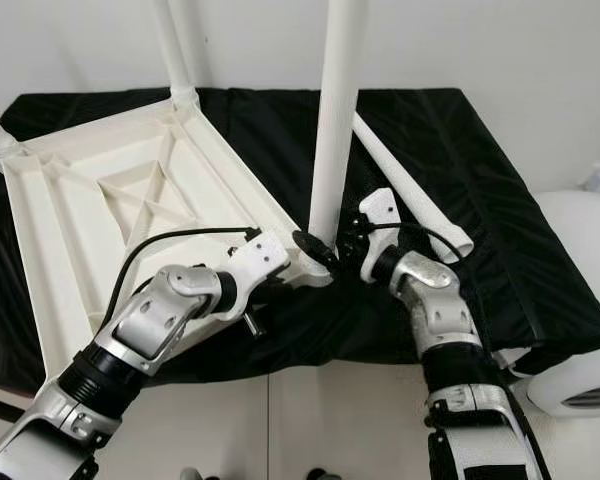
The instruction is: Building children table
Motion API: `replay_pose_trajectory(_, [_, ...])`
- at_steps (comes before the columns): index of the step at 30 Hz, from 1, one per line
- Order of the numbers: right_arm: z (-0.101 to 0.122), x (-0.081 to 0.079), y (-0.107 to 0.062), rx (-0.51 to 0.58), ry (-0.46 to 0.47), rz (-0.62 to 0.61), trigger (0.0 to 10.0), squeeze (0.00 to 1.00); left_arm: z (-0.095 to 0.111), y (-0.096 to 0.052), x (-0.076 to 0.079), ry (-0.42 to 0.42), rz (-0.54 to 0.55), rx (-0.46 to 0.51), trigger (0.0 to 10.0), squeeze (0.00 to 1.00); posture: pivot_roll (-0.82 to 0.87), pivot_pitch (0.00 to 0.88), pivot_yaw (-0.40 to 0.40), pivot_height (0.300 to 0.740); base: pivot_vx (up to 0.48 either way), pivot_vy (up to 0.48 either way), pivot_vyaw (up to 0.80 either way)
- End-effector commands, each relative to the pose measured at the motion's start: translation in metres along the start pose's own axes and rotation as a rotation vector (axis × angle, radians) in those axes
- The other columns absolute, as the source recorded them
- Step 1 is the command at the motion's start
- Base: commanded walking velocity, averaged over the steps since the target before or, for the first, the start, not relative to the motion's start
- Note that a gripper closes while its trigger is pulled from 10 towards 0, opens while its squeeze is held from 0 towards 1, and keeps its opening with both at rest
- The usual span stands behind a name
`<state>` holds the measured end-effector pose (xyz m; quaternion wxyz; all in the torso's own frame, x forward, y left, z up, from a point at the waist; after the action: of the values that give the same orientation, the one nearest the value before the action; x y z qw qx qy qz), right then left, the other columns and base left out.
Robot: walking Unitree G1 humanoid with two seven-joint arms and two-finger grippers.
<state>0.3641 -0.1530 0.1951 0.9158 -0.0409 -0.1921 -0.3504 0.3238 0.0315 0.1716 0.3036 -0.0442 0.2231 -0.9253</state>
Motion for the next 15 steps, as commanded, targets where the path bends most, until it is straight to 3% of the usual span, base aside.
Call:
replay_pose_trajectory(1, [0.0,0.003,-0.001,0.009,-0.004,0.014,10.0,0.0,-0.005,0.002,0.001,0.005,0.004,-0.029,10.0,0.0,-0.08,0.16,0.034,0.74,0.0,0.0,0.0])
replay_pose_trajectory(12, [0.01,-0.001,0.016,0.054,-0.038,0.134,10.0,0.0,-0.005,0.001,0.0,0.012,0.004,-0.031,10.0,0.0,-0.07,0.144,0.032,0.74,0.0,0.0,0.0])
replay_pose_trajectory(13, [0.011,-0.002,0.017,0.06,-0.04,0.148,3.8,0.0,-0.005,0.001,0.0,0.013,0.004,-0.03,10.0,0.0,-0.07,0.142,0.03,0.74,0.0,0.0,0.0])
replay_pose_trajectory(14, [0.011,-0.002,0.017,0.06,-0.04,0.148,3.8,0.0,-0.005,0.001,0.0,0.013,0.004,-0.03,10.0,0.0,-0.07,0.142,0.03,0.74,0.0,0.0,0.0])
replay_pose_trajectory(15, [0.011,-0.003,0.017,0.069,-0.043,0.16,0.0,0.0,-0.004,0.001,0.001,0.014,0.004,-0.028,10.0,0.0,-0.06,0.137,0.028,0.74,0.0,0.0,0.0])
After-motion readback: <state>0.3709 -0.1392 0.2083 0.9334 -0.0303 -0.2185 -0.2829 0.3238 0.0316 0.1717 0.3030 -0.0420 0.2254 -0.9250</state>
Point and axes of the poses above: a point about 5 cm out from each wrist's last joint towards the gripper, its own y axis pointing out of the wrist towards the gripper, its own z axis along the axis of the wrist's last joint, x = y × z, the point moved 1 cm from there along y, pointing out of the wrist towards the gripper, and after that the axes turned 15 degrees about -y, right-handed, at the moved point
